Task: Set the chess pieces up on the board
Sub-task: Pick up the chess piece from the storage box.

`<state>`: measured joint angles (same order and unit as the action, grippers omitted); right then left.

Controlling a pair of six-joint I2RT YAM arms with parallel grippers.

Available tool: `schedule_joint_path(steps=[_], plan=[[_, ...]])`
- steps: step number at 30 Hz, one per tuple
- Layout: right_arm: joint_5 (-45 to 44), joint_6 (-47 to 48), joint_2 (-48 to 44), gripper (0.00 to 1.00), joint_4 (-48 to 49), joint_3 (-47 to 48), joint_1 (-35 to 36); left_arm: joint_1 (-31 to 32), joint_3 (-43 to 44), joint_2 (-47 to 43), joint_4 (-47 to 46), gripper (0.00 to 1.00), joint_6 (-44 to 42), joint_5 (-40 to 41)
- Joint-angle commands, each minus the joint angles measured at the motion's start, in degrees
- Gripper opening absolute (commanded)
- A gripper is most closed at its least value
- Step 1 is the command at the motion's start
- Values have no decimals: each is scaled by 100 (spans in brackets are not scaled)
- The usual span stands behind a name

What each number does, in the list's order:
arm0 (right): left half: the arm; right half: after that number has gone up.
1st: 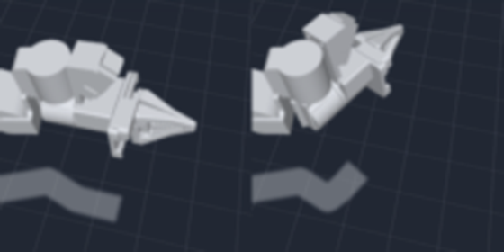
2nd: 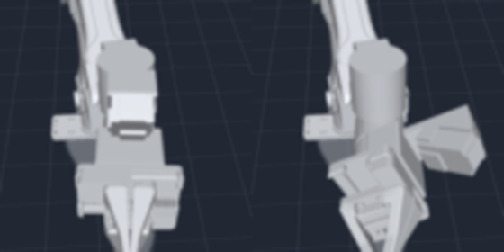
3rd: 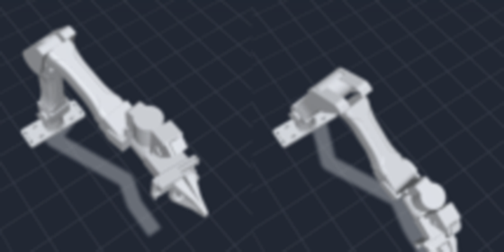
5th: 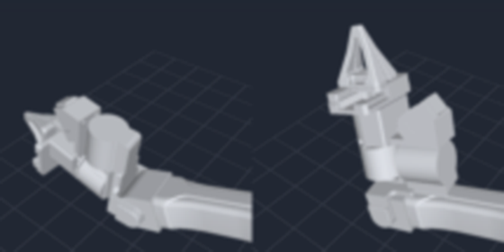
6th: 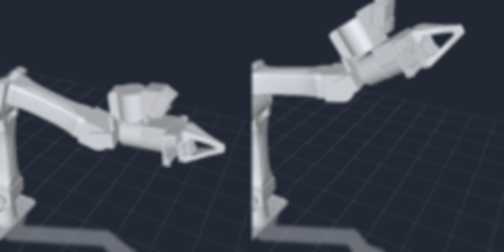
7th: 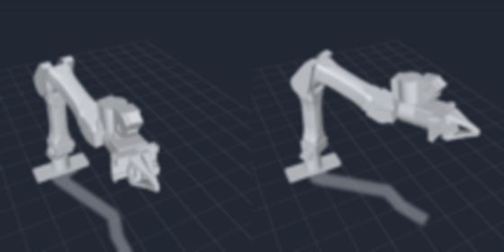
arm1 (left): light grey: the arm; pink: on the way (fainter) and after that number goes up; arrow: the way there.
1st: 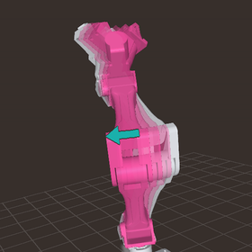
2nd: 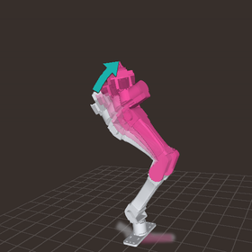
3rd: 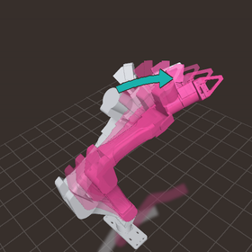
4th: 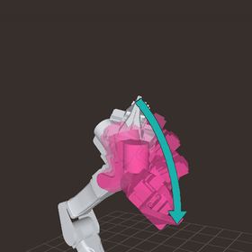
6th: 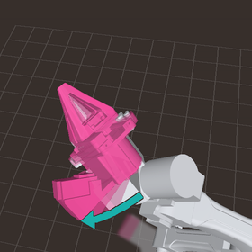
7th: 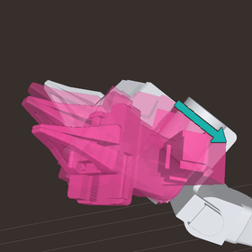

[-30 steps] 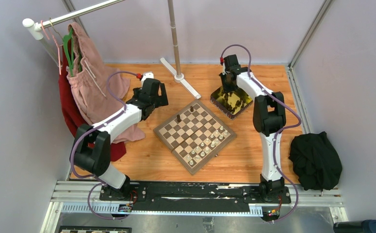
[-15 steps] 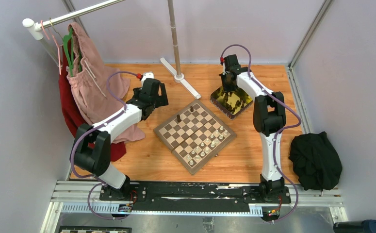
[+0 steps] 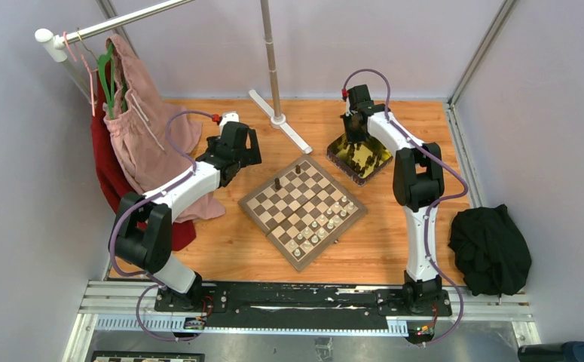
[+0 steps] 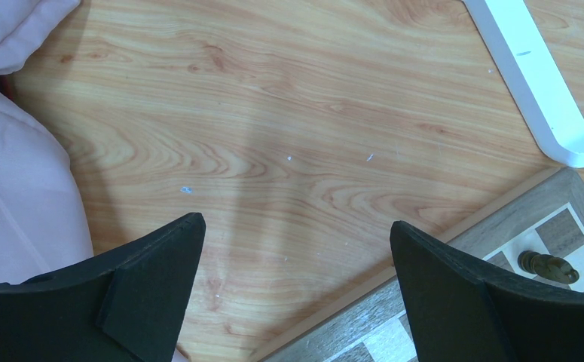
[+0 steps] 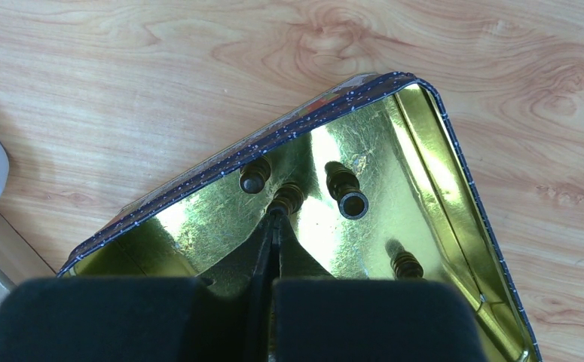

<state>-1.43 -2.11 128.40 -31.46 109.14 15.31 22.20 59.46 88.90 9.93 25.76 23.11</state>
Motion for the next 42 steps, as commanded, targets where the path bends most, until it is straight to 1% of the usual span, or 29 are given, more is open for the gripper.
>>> schedule_joint_path(steps=[1, 19, 25, 26, 31, 42], plan=[[55, 18, -266, 0, -200, 81, -90, -22, 94, -123, -88, 100, 25, 0], [55, 43, -342, 1, -244, 183, -88, -22, 21, -205, -96, 100, 8, 0], [35, 74, -342, 24, -238, 124, -88, -22, -4, -163, -122, 100, 25, -17], [25, 85, -335, 26, -238, 129, -90, -22, -5, -151, -128, 100, 29, -25], [-5, 84, -290, 28, -244, 179, -85, -23, 10, -118, -135, 100, 31, -26], [-23, 82, -406, 27, -246, -67, -90, -22, 8, -86, -132, 100, 69, -17]])
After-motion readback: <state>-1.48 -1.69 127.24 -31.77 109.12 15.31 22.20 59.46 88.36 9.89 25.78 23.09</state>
